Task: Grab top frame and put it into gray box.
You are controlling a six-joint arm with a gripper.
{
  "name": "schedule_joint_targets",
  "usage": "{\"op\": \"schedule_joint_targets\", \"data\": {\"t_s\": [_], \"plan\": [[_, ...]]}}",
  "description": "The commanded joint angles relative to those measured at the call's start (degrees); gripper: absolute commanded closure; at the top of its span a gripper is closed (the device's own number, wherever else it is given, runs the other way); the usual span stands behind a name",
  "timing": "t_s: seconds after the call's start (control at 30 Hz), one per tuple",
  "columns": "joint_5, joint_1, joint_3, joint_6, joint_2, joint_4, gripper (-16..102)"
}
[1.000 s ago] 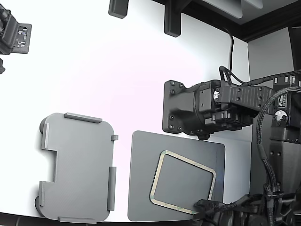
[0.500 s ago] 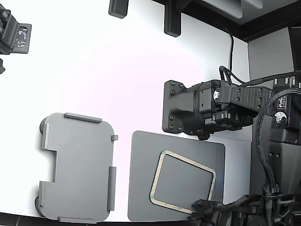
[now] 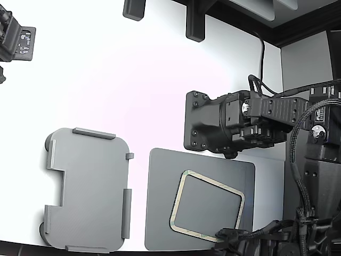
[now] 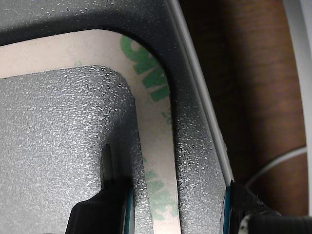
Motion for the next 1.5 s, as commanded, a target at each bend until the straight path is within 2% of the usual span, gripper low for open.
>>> {"op": "schedule_joint_targets", "data": {"t_s": [0.0, 0.3, 0.5, 0.77, 0.8, 0.83, 0.9, 0.93, 1.1, 1.23, 1.33, 1.47], "plan": [[0.0, -0.4, -1.1, 0.2, 1.1, 0.1, 14], [1.0, -0.3, 0.3, 0.9, 1.7, 0.3, 20], [1.7, 0.3, 0.6, 2.5, 2.3, -0.6, 36], [2.3, 0.9, 1.3, 3.2, 2.3, -2.5, 49], [2.3, 1.0, 1.4, 3.3, 2.3, -2.7, 52], [2.5, 1.0, 1.8, 3.5, 2.5, -3.6, 61], [3.9, 1.3, 2.9, 3.5, 3.8, -6.0, 87], [4.2, 1.4, 2.9, 3.3, 4.0, -6.5, 96], [4.7, 1.4, -0.7, 4.6, 4.0, -3.3, 96], [6.5, 1.1, -6.8, 6.3, 3.8, 3.2, 96], [8.3, 0.1, -13.4, 11.0, 2.1, 9.5, 96], [9.0, -3.2, -20.9, 23.2, 0.8, 12.0, 96]]}}
